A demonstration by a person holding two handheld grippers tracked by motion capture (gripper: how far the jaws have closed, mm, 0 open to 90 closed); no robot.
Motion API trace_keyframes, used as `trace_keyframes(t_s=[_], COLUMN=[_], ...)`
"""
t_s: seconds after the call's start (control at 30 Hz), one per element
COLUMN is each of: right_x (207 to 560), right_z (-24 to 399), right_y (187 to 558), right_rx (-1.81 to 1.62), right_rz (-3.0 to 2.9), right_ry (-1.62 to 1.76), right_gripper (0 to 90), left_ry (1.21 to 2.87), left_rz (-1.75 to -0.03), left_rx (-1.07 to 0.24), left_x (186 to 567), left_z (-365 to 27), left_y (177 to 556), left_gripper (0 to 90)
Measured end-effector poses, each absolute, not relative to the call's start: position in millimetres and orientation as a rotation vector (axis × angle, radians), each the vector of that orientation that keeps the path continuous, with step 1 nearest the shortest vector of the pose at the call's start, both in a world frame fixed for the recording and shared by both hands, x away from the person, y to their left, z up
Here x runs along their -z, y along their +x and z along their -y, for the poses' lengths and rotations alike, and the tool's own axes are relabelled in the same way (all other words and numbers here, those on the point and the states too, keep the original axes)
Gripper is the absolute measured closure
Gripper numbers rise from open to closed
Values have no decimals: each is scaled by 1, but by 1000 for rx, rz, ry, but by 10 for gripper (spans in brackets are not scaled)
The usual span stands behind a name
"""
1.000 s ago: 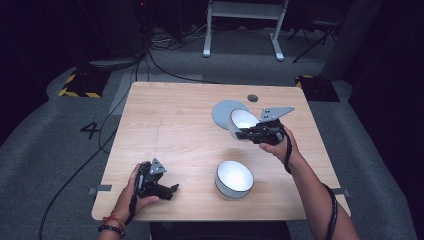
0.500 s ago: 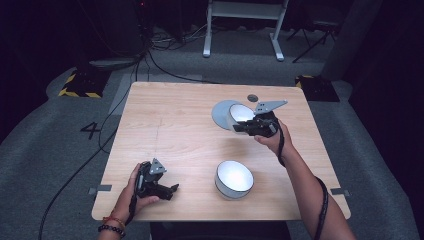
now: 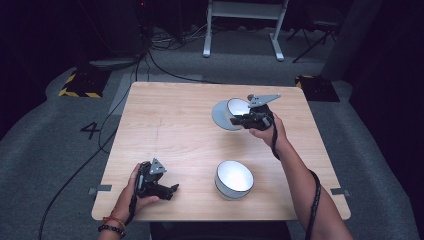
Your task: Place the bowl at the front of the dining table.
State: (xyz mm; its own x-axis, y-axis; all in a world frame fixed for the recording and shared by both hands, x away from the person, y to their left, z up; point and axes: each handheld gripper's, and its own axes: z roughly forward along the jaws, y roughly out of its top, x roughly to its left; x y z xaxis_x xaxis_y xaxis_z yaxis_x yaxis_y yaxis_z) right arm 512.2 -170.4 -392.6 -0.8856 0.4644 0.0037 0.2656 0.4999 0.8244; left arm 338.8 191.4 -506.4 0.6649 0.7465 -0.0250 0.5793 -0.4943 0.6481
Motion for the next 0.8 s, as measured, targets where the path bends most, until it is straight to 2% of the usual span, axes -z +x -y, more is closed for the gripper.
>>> trace_keyframes(t_s=[0.8], right_x=[404], right_z=[158], right_y=[549], right_rx=[-1249], right_rz=[-2519], right_ry=[696], right_gripper=[821], left_ry=[2244], left_rz=[-1021], left_rx=[-349], left_x=[507], left_z=[-191], left_y=[338], left_gripper=[5])
